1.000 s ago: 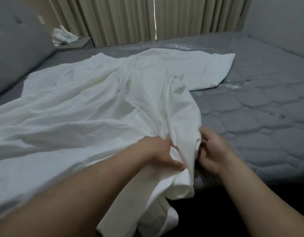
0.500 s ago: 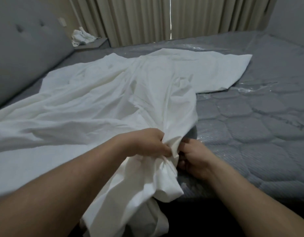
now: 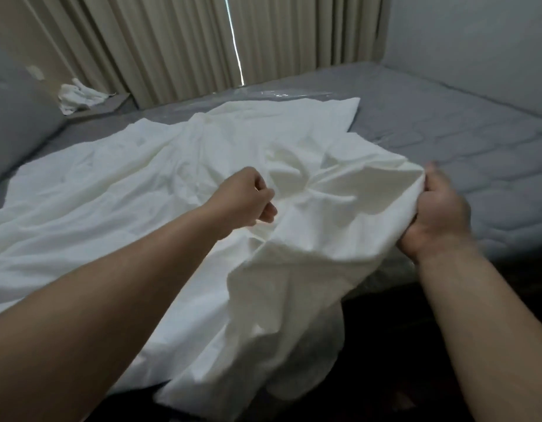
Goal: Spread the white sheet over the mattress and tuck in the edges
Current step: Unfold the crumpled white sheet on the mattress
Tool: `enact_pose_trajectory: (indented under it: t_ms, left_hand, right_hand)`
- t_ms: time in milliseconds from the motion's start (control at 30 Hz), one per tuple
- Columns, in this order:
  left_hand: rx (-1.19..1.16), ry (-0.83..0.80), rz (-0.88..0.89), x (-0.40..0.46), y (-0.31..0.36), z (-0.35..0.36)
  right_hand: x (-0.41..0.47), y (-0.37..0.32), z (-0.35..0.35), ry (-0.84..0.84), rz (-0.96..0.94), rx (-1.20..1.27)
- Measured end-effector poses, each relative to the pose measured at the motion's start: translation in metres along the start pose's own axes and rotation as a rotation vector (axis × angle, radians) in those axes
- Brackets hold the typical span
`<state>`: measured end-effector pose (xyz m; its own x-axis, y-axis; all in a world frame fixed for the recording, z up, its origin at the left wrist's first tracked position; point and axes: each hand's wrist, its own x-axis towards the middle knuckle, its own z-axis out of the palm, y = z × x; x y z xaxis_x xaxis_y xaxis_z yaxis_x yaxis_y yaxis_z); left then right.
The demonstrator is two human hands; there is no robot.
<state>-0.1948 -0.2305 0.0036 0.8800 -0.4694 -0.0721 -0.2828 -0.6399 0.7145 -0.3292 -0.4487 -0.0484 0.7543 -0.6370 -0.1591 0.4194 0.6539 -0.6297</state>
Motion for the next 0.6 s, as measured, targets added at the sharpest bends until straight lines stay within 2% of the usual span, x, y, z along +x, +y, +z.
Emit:
enact_pose_trajectory:
  t_ms: [67, 133, 200, 233, 300, 333, 367, 433, 500, 567, 600]
  left_hand:
    - [-0.131, -0.063, 0.024, -0.006, 0.022, 0.001]
    - [-0.215, -0.279, 0.074, -0.015, 0.041, 0.009]
    - [-0.218, -0.496, 0.215, -0.031, 0.054, 0.029]
    - [-0.214, -0.549, 0.327, -0.040, 0.058, 0.042]
    - [-0.175, -0.489, 0.490, -0.055, 0.064, 0.069]
    - [-0.194, -0.434, 0.488, -0.060, 0.063, 0.079]
    - [-0.230, -0.361, 0.454, -0.063, 0.061, 0.086]
    - [-0.352, -0.253, 0.281, -0.062, 0.055, 0.094]
    - [-0.546, -0.200, 0.099, -0.063, 0.056, 0.091]
    - [-0.695, -0.161, -0.005, -0.062, 0.061, 0.083]
    - [-0.760, -0.156, -0.023, -0.063, 0.063, 0.078]
  right_hand:
    - [-0.023, -0.024, -0.005, -0.063, -0.084, 0.027]
    - [-0.048, -0.038, -0.006, -0.179, -0.142, 0.019]
    - [-0.066, -0.045, -0.007, -0.276, -0.141, -0.095]
    - [-0.072, -0.047, -0.008, -0.332, -0.110, -0.171]
    - [-0.081, -0.042, -0.009, -0.410, -0.007, -0.343]
    - [-0.084, -0.037, -0.010, -0.392, 0.028, -0.396]
    - [-0.086, -0.031, -0.014, -0.344, 0.046, -0.413]
    - [-0.085, -0.018, -0.028, -0.175, 0.044, -0.371]
    - [-0.079, -0.007, -0.048, -0.003, 0.008, -0.493]
    - [-0.073, 0.003, -0.065, 0.047, 0.030, -0.645]
    - [-0.070, 0.008, -0.073, 0.037, 0.069, -0.640]
